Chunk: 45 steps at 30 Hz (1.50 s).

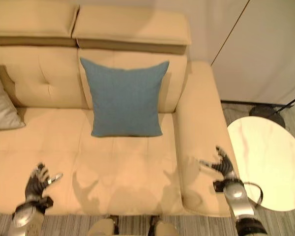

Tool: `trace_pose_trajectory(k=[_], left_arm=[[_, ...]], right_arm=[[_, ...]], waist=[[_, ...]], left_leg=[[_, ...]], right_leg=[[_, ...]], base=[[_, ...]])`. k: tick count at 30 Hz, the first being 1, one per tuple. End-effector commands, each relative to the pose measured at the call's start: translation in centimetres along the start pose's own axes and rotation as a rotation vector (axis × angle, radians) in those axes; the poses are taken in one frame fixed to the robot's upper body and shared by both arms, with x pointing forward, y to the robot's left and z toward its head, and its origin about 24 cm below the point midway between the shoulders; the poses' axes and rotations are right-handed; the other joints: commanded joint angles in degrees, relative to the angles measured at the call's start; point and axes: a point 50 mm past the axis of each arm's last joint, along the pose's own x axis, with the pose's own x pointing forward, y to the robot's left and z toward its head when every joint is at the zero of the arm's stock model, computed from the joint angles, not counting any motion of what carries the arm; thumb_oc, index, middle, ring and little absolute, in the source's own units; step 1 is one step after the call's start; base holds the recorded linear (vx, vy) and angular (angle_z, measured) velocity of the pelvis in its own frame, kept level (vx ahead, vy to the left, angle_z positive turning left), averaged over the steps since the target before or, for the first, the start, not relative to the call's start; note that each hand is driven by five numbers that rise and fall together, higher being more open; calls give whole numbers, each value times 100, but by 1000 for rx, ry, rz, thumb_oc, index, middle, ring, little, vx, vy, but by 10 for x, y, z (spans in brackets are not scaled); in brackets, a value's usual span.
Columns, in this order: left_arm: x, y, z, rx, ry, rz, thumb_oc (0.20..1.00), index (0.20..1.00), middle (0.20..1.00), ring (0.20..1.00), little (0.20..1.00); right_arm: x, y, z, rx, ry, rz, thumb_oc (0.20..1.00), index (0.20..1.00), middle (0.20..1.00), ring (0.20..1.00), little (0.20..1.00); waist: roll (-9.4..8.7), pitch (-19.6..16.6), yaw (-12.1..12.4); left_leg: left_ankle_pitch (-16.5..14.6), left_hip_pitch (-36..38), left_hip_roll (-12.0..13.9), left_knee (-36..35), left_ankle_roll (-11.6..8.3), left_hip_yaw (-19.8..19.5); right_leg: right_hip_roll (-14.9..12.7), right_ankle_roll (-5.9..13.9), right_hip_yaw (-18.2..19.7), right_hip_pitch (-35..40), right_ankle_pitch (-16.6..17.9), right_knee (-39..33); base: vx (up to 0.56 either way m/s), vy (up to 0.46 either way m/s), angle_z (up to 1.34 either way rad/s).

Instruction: Pick up all the scattered cushions and arrange them neatly on the sofa.

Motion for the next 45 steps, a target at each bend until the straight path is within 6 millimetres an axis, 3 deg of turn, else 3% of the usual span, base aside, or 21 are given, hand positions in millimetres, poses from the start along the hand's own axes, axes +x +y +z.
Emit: trace_pose_trajectory(k=[1,3,6,9,11,14,16,20,23,24,26,27,28,31,45], left_arm=[[3,3,-8,79,48,-17,1000,1000,1000,1000,1000],[-2,6,-29,90,144,3,1000,1000,1000,1000,1000],[0,1,-43,166,224,-4,1000,1000,1000,1000,1000],[-12,-4,-76,284,398,-41,1000,1000,1000,1000,1000],[-20,-6,-88,301,453,-54,1000,1000,1000,1000,1000],[-27,-11,-98,303,491,-69,1000,1000,1000,1000,1000],[-25,-23,-99,331,491,-109,1000,1000,1000,1000,1000],[-14,-34,-87,369,439,-127,1000,1000,1000,1000,1000],[-6,-32,-79,380,419,-110,1000,1000,1000,1000,1000],[-8,-29,-81,384,435,-104,1000,1000,1000,1000,1000],[-10,-21,-83,404,459,-90,1000,1000,1000,1000,1000],[-14,-18,-88,394,477,-79,1000,1000,1000,1000,1000],[-17,-18,-92,381,492,-70,1000,1000,1000,1000,1000],[-22,-15,-97,370,524,-54,1000,1000,1000,1000,1000],[-26,-17,-103,402,558,-81,1000,1000,1000,1000,1000]], right_arm=[[6,-1,8,-52,-31,17,1000,1000,1000,1000,1000],[3,5,-6,-55,25,33,1000,1000,1000,1000,1000],[1,13,-23,-64,110,40,1000,1000,1000,1000,1000],[-1,26,-39,-155,201,97,1000,1000,1000,1000,1000],[-3,28,-47,-177,247,110,1000,1000,1000,1000,1000],[-7,31,-57,-180,302,120,1000,1000,1000,1000,1000],[-10,35,-65,-198,363,122,1000,1000,1000,1000,1000],[-9,45,-64,-213,389,139,1000,1000,1000,1000,1000],[-9,48,-65,-230,407,152,1000,1000,1000,1000,1000],[-13,48,-71,-229,430,157,1000,1000,1000,1000,1000],[-20,50,-81,-213,476,162,1000,1000,1000,1000,1000],[-23,52,-84,-209,488,160,1000,1000,1000,1000,1000],[-22,53,-82,-218,482,167,1000,1000,1000,1000,1000],[-22,53,-83,-208,486,163,1000,1000,1000,1000,1000],[-33,57,-95,-228,533,175,1000,1000,1000,1000,1000]], waist=[[-96,-201,28],[-86,-132,1],[-76,-14,-82],[-167,106,-171],[-108,59,-227],[23,-15,-325],[33,31,-442],[-30,187,-378],[-1,291,-264],[28,228,-175],[6,41,-67],[-103,-130,57],[-114,-202,62],[-126,-277,47],[-78,-340,42]], left_leg=[[-85,9,136,68,-245,-150],[-43,22,170,137,-278,-157],[37,-288,215,547,-428,-142],[-692,-176,61,1691,-335,-276],[-808,105,14,1900,-335,-473],[-1037,615,-102,1579,-288,-710],[-1409,791,-388,1069,-19,-769],[-1308,642,-668,952,151,-728],[-1098,419,-663,924,277,-589],[-986,415,-635,800,337,-552],[-843,302,-602,690,351,-493],[-824,287,-608,627,274,-411],[-807,327,-532,576,245,-363],[-723,441,-416,428,162,-320],[-560,788,-294,142,24,-377]], right_leg=[[-175,564,-214,391,-295,87],[-127,502,-212,475,-356,99],[-141,440,-329,460,-379,58],[-364,361,-318,287,-186,127],[-353,369,-211,208,-104,160],[-317,410,-26,-14,20,299],[-517,545,94,-466,305,530],[-843,790,110,-841,581,573],[-811,652,112,-811,187,1177],[-729,531,35,-588,-73,1557],[-533,499,88,-172,-415,1806],[-538,503,-81,264,-477,1261],[-435,516,33,284,-425,962],[-334,496,23,479,-388,610],[-188,439,-90,968,-385,144]], base=[[-25,-69,-4],[-86,-94,0],[-211,-84,26],[-329,18,42],[-192,114,-25],[-180,150,-19],[-412,245,-18],[-396,156,-49],[-338,49,-48],[-241,11,-45],[-153,-124,-25],[-73,-291,-16],[6,-290,-28],[16,-166,-35],[9,-37,7]])
